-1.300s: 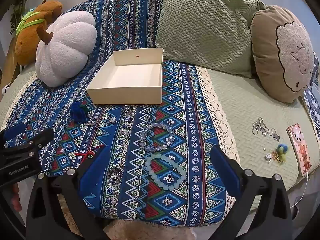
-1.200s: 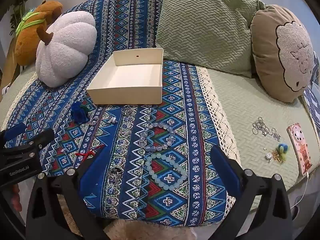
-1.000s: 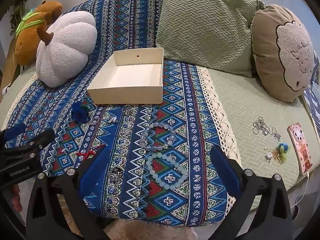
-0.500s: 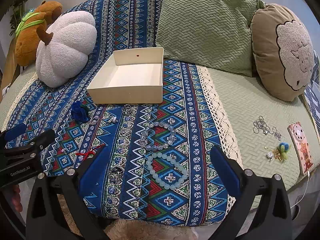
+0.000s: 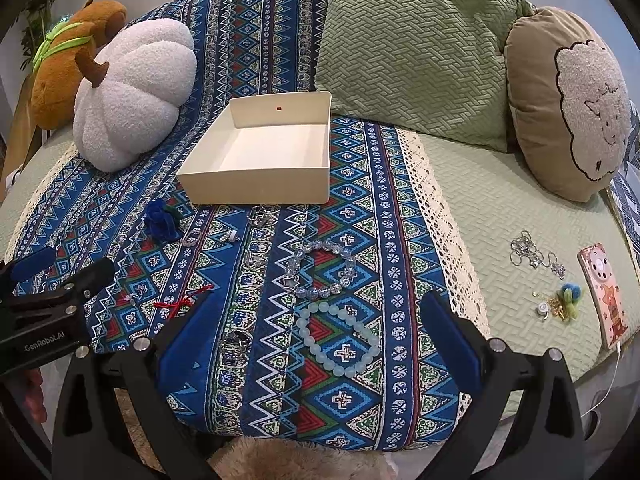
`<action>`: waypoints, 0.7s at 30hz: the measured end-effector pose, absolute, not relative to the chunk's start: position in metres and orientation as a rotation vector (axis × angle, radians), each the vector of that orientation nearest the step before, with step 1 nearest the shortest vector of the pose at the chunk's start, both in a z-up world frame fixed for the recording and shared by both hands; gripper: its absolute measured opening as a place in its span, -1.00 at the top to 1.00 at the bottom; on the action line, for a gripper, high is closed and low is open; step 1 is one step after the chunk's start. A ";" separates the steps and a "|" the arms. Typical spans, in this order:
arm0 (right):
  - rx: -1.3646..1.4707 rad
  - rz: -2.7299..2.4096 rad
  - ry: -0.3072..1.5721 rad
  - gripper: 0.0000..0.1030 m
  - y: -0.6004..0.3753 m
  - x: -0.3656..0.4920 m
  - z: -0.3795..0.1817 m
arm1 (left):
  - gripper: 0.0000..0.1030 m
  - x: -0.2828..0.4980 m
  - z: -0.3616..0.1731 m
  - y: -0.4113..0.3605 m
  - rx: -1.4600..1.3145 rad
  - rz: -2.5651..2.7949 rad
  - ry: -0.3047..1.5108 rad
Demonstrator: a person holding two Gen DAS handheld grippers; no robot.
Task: Organize jewelry
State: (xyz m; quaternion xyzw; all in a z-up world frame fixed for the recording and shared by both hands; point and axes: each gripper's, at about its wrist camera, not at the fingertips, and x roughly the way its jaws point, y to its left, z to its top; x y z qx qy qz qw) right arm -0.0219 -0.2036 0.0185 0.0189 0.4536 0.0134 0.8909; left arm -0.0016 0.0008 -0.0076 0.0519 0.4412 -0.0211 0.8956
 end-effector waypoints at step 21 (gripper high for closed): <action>0.049 0.038 0.951 -0.93 -0.203 -0.022 0.015 | -0.89 -0.002 -0.012 0.003 0.109 -0.039 0.930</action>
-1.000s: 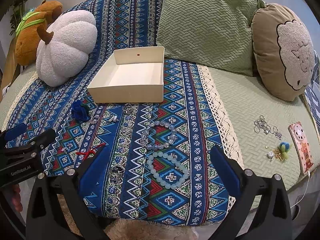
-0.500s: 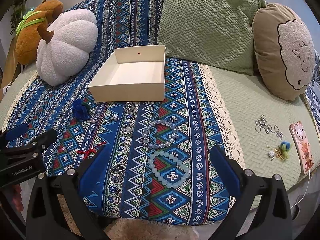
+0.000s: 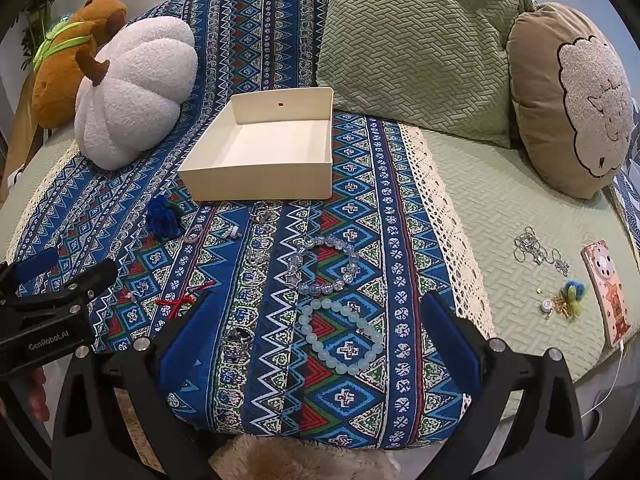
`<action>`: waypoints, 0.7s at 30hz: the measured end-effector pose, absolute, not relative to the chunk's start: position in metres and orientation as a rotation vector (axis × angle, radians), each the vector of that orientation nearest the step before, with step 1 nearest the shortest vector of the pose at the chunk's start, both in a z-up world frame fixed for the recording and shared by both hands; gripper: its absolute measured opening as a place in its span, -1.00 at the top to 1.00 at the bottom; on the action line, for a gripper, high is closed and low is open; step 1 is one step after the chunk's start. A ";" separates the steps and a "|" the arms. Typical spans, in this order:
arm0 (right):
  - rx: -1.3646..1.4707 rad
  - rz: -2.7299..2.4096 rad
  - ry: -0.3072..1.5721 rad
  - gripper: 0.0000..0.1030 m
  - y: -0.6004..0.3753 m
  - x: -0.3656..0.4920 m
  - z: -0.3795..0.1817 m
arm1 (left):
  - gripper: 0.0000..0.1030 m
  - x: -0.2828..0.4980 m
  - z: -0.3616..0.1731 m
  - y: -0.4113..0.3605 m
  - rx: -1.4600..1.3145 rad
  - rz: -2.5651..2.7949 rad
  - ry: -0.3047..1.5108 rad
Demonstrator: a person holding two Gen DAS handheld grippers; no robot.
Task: Organize jewelry
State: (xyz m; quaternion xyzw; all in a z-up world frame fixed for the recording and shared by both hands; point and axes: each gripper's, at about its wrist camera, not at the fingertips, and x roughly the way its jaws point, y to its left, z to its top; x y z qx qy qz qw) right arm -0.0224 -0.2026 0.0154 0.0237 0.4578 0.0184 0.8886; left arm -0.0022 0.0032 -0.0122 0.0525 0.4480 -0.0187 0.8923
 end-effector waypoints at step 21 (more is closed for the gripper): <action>0.040 0.050 1.000 -0.93 -0.208 -0.004 -0.006 | -0.89 0.024 -0.033 0.012 0.112 -0.040 0.978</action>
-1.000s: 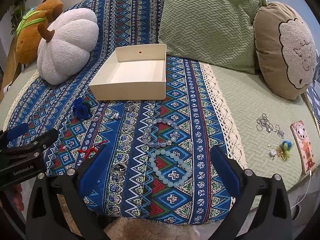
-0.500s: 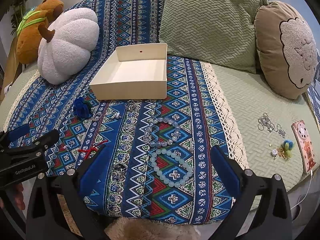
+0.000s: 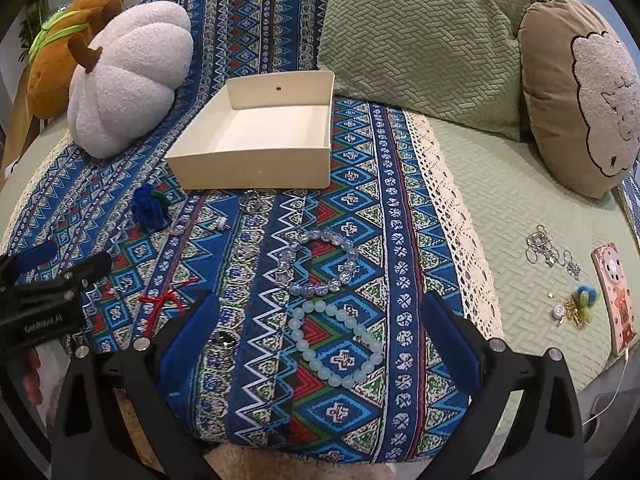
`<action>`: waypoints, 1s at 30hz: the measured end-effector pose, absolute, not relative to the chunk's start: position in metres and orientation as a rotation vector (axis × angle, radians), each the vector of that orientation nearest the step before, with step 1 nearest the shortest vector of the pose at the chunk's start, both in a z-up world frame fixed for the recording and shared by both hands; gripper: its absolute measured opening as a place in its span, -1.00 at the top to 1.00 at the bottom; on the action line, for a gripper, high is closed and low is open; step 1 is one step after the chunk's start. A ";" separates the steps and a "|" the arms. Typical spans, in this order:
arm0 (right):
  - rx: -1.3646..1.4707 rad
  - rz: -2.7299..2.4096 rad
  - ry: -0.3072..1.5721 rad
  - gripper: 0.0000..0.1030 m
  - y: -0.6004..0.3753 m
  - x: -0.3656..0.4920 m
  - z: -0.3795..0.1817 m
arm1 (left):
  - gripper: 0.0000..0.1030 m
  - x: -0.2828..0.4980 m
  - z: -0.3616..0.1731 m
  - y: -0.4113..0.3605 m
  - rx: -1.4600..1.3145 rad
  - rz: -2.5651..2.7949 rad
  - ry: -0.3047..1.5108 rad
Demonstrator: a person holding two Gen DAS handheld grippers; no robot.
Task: Organize jewelry
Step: 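Grasp the blue pipe-cleaner flower with the left tool while the right tool grasps the clear bead bracelet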
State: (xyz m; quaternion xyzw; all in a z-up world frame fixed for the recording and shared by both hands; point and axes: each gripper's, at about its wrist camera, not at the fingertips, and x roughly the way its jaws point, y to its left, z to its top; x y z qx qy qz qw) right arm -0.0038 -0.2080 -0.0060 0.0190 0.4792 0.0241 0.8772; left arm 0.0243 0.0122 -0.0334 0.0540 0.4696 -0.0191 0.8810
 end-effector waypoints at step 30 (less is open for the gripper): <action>-0.069 0.158 1.107 -0.35 -0.196 0.054 -0.059 | -0.57 0.130 -0.089 0.013 0.110 -0.151 1.039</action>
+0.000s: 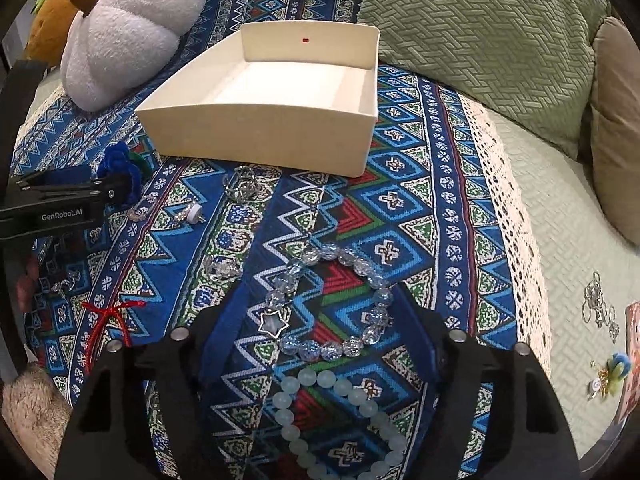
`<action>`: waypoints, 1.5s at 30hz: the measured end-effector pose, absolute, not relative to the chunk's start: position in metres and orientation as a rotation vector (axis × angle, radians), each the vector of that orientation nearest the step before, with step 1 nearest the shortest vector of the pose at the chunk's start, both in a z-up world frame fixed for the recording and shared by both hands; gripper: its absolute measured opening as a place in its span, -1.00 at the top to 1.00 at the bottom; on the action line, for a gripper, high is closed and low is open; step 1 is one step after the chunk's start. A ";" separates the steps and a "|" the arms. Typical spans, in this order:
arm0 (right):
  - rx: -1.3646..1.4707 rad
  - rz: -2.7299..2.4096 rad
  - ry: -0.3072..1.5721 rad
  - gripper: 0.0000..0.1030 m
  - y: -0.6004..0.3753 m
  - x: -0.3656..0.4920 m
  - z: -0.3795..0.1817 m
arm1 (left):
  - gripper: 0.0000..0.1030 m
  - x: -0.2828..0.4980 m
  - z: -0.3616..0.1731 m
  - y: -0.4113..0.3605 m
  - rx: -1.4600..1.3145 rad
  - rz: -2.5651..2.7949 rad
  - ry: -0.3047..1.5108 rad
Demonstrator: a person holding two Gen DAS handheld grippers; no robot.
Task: Organize jewelry
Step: 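Grasp the blue pipe-cleaner flower with the left tool while the right tool grasps the clear bead bracelet, then lower the clear bead bracelet into the tray with the right tool while the left tool carries the flower over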
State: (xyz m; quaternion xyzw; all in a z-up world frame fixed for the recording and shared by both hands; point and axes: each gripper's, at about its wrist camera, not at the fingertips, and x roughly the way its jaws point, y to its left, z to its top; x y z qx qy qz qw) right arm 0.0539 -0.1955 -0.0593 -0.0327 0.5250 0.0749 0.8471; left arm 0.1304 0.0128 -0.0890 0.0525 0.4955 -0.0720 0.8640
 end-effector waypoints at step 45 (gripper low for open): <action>-0.008 0.298 0.881 0.79 -0.205 0.101 0.059 | 0.50 0.154 0.011 -0.034 0.180 -0.314 0.872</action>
